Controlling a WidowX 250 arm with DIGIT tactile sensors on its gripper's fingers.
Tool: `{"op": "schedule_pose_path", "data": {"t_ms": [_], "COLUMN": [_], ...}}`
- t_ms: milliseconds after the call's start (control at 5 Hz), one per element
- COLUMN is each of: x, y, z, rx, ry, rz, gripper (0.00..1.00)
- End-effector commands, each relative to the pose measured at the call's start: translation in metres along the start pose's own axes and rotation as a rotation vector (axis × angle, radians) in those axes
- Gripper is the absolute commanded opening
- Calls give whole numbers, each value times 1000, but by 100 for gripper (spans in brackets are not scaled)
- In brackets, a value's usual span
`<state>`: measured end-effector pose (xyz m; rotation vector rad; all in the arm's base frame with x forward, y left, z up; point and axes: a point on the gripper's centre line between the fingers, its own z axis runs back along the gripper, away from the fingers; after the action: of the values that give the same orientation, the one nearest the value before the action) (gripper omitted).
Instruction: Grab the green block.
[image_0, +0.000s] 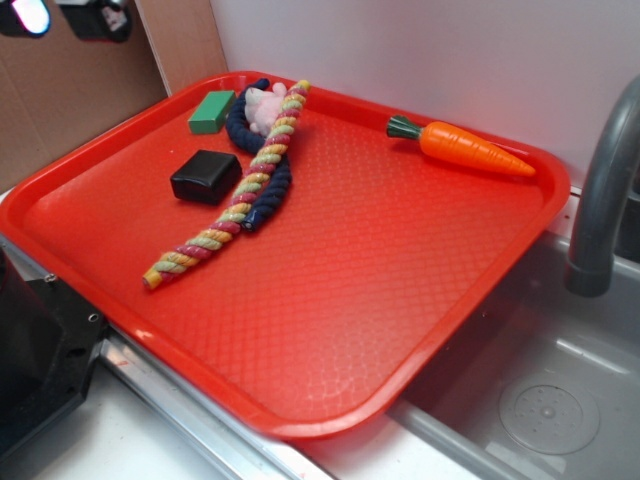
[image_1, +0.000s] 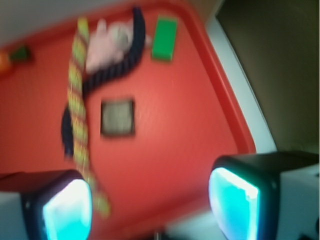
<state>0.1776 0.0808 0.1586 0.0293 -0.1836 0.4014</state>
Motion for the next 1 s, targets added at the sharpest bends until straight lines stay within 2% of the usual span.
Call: {"op": "schedule_pose_path", "data": {"t_ms": [0, 200, 800], "x": [57, 74, 74], "y": [26, 28, 28], "z": [-58, -78, -78], "rx": [-38, 16, 16], "ry": [-120, -120, -120], "rz": [115, 154, 154], "gripper": [100, 100, 100]}}
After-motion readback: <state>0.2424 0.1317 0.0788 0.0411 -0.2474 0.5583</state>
